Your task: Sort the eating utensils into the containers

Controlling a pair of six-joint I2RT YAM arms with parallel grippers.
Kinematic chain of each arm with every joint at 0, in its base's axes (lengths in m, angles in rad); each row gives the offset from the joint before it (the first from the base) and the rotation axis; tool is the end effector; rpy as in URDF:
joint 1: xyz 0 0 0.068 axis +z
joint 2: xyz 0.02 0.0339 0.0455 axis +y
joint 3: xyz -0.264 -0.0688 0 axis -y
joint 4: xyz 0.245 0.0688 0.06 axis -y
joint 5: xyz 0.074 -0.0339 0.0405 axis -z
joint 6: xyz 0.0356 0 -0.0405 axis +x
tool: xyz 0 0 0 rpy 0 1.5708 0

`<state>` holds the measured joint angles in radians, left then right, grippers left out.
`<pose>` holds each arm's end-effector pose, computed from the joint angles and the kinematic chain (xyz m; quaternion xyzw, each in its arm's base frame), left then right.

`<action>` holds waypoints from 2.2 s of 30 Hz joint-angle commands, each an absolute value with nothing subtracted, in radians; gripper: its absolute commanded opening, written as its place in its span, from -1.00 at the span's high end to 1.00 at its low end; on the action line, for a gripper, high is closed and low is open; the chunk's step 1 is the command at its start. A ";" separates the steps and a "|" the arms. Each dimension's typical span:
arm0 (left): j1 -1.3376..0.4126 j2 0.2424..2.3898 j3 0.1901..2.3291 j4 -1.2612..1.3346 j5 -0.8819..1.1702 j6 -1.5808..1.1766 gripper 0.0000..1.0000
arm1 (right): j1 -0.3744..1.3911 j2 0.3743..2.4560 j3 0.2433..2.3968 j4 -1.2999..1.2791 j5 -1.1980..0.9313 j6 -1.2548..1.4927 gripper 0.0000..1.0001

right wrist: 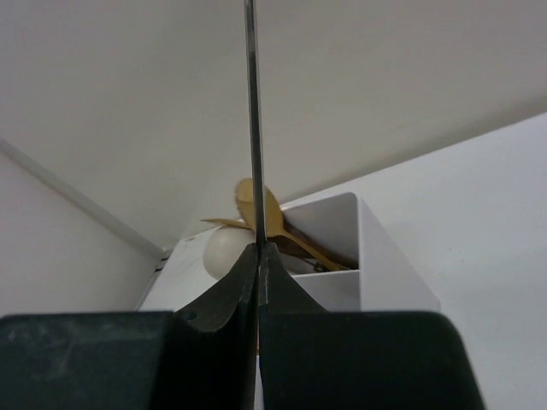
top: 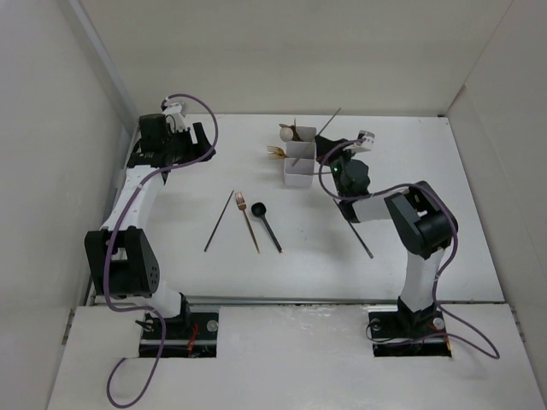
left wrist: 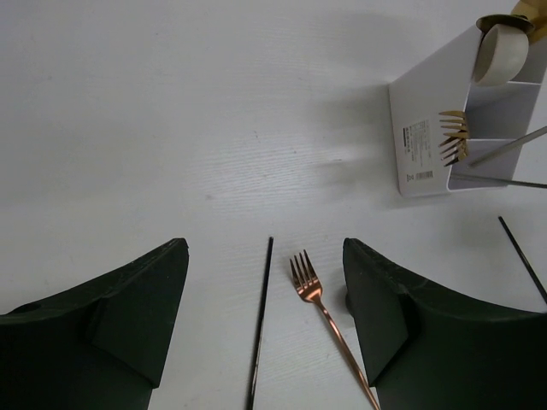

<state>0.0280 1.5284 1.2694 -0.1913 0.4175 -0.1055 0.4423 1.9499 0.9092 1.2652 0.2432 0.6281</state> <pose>0.3572 -0.0044 0.3261 0.0546 0.8342 -0.1956 0.5127 0.3644 0.1631 0.2019 0.1518 0.6074 0.3308 0.7061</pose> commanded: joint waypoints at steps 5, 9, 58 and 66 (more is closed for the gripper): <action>0.034 1.503 1.282 -0.172 0.423 -0.097 -0.41 | 0.485 1.875 0.948 1.482 0.172 0.549 1.00; 0.034 1.503 1.282 -0.163 0.423 -0.097 -0.41 | 0.506 1.850 0.937 1.414 0.181 0.496 1.00; 0.034 1.476 1.227 -0.153 0.423 -0.097 -0.41 | 0.572 1.862 1.068 0.911 0.328 0.265 0.14; 0.034 1.476 1.218 -0.153 0.433 -0.078 -0.36 | 0.604 1.731 1.068 0.931 0.348 0.111 0.05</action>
<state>0.0280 1.5269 1.2324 -0.1810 0.4183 -0.1020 0.5781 1.8454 1.0481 0.8776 0.3317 0.2062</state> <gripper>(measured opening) 0.684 0.471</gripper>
